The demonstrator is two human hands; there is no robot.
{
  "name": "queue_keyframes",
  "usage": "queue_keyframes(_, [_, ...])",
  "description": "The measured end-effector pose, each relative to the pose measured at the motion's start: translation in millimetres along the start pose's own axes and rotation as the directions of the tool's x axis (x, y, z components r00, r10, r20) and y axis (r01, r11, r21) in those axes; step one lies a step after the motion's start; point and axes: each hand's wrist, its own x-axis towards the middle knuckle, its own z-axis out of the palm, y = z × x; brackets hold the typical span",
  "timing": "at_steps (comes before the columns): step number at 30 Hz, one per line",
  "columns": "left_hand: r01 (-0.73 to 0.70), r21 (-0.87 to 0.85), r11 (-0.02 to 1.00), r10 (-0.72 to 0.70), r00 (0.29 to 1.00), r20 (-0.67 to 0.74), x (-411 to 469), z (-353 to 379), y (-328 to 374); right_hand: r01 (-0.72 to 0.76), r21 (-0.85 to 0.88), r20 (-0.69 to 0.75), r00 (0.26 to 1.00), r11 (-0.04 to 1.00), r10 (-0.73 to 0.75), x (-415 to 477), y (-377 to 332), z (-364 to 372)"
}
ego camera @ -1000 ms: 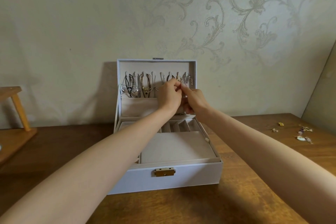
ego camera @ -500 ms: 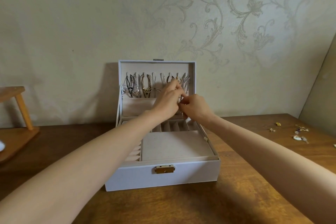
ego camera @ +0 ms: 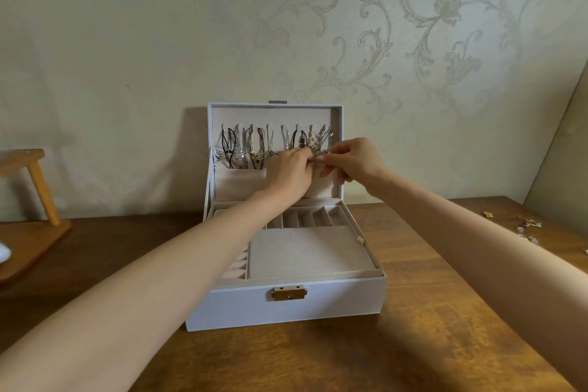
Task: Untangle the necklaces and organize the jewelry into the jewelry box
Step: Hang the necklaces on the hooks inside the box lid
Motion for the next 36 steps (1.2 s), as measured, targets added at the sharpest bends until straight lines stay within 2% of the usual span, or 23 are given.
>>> queue_keyframes(3, [0.008,0.068,0.998,-0.010,1.000,0.026,2.2,-1.5,2.0,0.015,-0.066,-0.068,0.997,0.998,-0.020,6.6,-0.5,2.8])
queue_keyframes(6, [0.019,0.060,0.998,-0.024,0.997,0.073,1.8,-1.0,3.8,0.014,-0.139,-0.064,0.998,0.990,-0.023,13.2,-1.7,5.0])
queue_keyframes(11, [0.095,-0.156,0.983,-0.079,0.991,0.105,-0.1,0.5,-0.4,0.022,-0.351,-0.030,0.999,0.936,-0.035,19.2,-3.1,6.3])
queue_keyframes(14, [0.125,-0.237,0.963,-0.106,0.990,0.095,-4.0,0.4,-0.8,0.007,-0.475,-0.064,0.997,0.880,-0.042,19.1,-2.5,10.1])
queue_keyframes(17, [0.133,-0.233,0.963,-0.114,0.989,0.090,-4.8,1.8,-2.5,0.024,-0.549,-0.152,0.980,0.836,-0.128,16.7,1.2,13.8])
queue_keyframes(19, [0.128,-0.208,0.970,-0.111,0.989,0.094,-5.6,2.0,-2.4,0.126,-0.570,-0.140,0.959,0.812,-0.246,11.2,6.3,14.9])
queue_keyframes(21, [0.114,-0.164,0.980,-0.099,0.991,0.095,-6.8,3.5,-2.8,0.258,-0.670,-0.001,0.937,0.696,-0.348,4.9,15.1,16.8])
queue_keyframes(23, [0.096,-0.110,0.989,-0.084,0.991,0.107,-8.3,4.7,-3.1,0.314,-0.781,0.116,0.922,0.540,-0.369,0.6,23.7,17.4])
queue_keyframes(25, [0.090,-0.092,0.992,-0.078,0.990,0.120,-9.9,5.5,-4.1,0.297,-0.847,0.137,0.924,0.442,-0.358,0.0,27.7,14.9])
queue_keyframes(27, [0.078,-0.092,0.993,-0.067,0.991,0.113,-11.9,4.7,-5.5,0.278,-0.872,0.141,0.931,0.402,-0.337,-0.2,26.2,13.0])
queue_keyframes(29, [0.056,-0.091,0.994,-0.047,0.994,0.103,-14.7,1.7,-7.2,0.286,-0.852,0.138,0.930,0.438,-0.340,-1.2,25.8,12.8])
queue_keyframes(34, [0.012,-0.085,0.996,-0.011,1.000,0.015,-31.5,-15.0,-17.9,0.335,-0.656,0.020,0.903,0.676,-0.429,-21.1,31.1,14.4])
queue_keyframes(36, [0.012,-0.056,0.998,-0.013,1.000,-0.022,-44.7,-24.5,-24.6,0.295,-0.604,-0.047,0.914,0.740,-0.403,-32.8,35.1,17.0])
